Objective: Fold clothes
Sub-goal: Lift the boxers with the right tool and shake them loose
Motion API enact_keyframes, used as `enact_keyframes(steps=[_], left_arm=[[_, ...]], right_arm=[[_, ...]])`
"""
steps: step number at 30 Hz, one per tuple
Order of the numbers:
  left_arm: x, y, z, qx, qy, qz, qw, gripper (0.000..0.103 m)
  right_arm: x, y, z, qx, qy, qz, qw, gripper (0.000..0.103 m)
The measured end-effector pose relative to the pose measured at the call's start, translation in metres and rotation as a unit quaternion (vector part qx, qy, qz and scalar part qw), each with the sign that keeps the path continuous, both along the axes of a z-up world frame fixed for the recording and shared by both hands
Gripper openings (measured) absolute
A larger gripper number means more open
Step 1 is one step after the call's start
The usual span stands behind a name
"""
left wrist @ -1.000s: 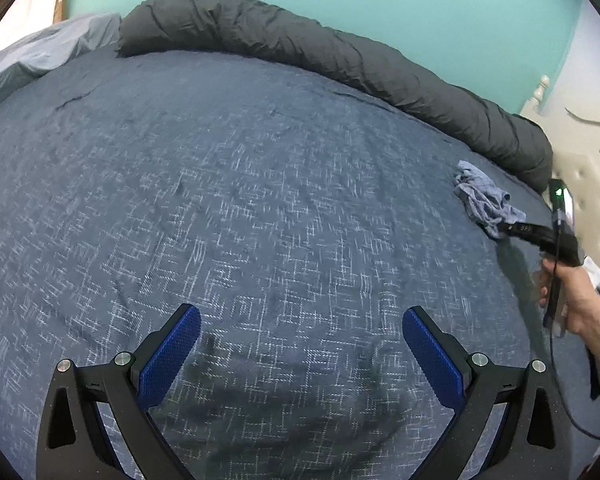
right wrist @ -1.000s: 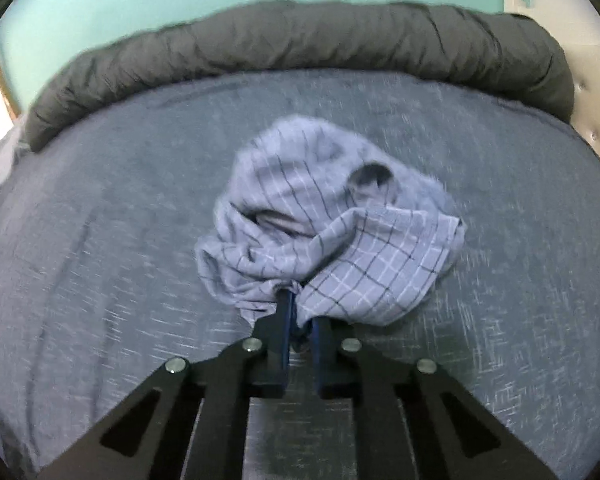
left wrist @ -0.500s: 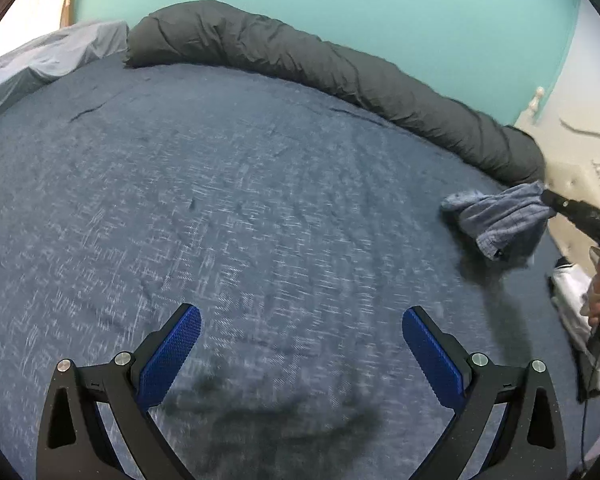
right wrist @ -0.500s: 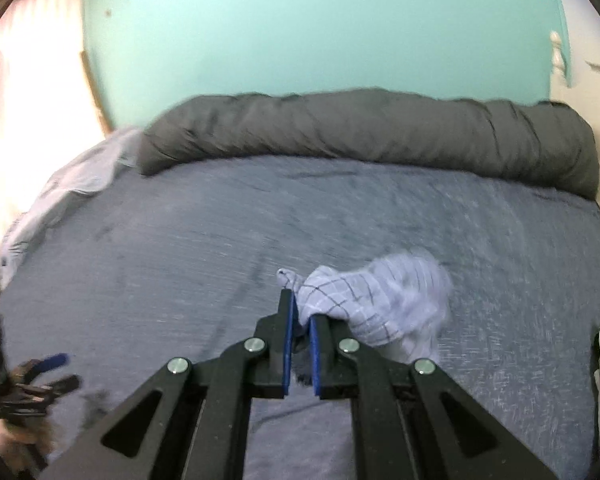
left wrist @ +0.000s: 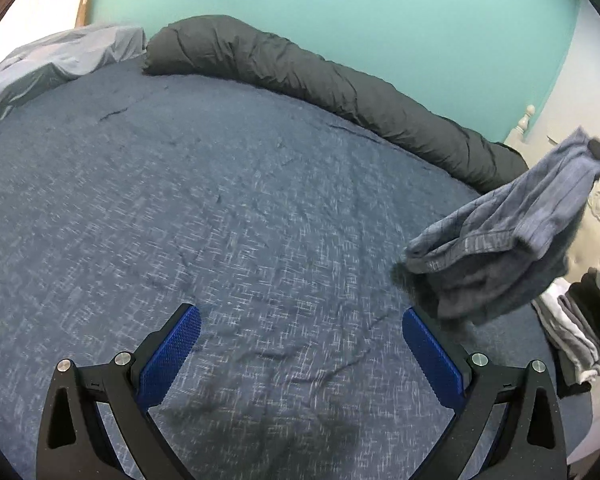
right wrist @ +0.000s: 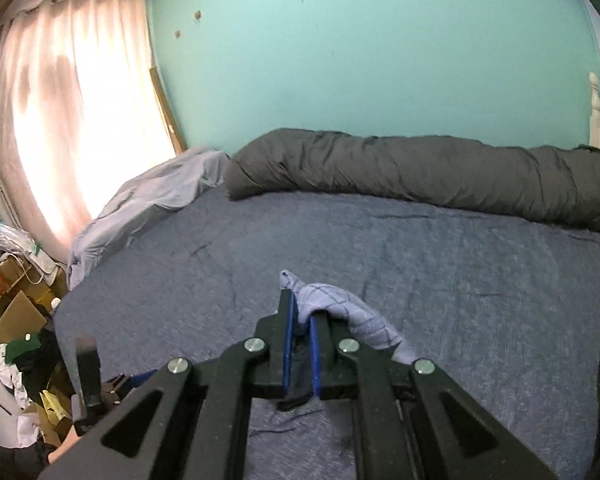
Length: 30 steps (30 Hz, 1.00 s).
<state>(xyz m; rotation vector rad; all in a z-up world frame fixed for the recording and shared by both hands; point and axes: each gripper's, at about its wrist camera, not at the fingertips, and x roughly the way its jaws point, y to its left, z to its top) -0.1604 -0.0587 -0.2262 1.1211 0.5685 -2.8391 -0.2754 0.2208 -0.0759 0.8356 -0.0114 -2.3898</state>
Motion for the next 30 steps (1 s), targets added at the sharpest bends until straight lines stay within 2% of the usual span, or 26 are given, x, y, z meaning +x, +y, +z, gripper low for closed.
enact_keyframes(steps=[7,13,18,22,24,26,27,30], left_arm=[[0.000,-0.008,-0.003,0.007,-0.003,0.004,1.0000,0.103],[-0.010,-0.013,-0.019,0.008,-0.022,0.002,0.9997,0.103],[-0.024,-0.007,-0.032,0.007,-0.040,-0.009,0.9991,0.103],[-0.033,0.001,-0.035,0.007,-0.046,-0.020,0.9987,0.103],[-0.036,0.006,-0.035,0.006,-0.045,-0.025,0.9987,0.103],[-0.037,0.012,-0.035,0.002,-0.045,-0.030,0.9985,0.103],[-0.036,0.013,-0.035,0.001,-0.046,-0.032,0.9984,0.103],[-0.036,0.017,-0.037,-0.002,-0.049,-0.035,0.9982,0.103]], right_arm=[[-0.014,0.005,-0.019,0.002,-0.026,-0.024,0.999,0.007],[-0.059,0.048,-0.105,0.055,-0.100,-0.111,0.987,0.007],[-0.077,0.088,-0.160,0.114,-0.151,-0.169,0.967,0.009],[-0.072,0.102,-0.160,0.119,-0.132,-0.189,0.966,0.037],[-0.070,0.109,-0.159,0.122,-0.123,-0.199,0.965,0.037],[-0.067,0.110,-0.152,0.099,-0.116,-0.193,0.969,0.037],[-0.065,0.105,-0.150,0.083,-0.113,-0.177,0.974,0.038],[-0.067,0.076,-0.154,0.099,-0.120,-0.122,0.980,0.038]])
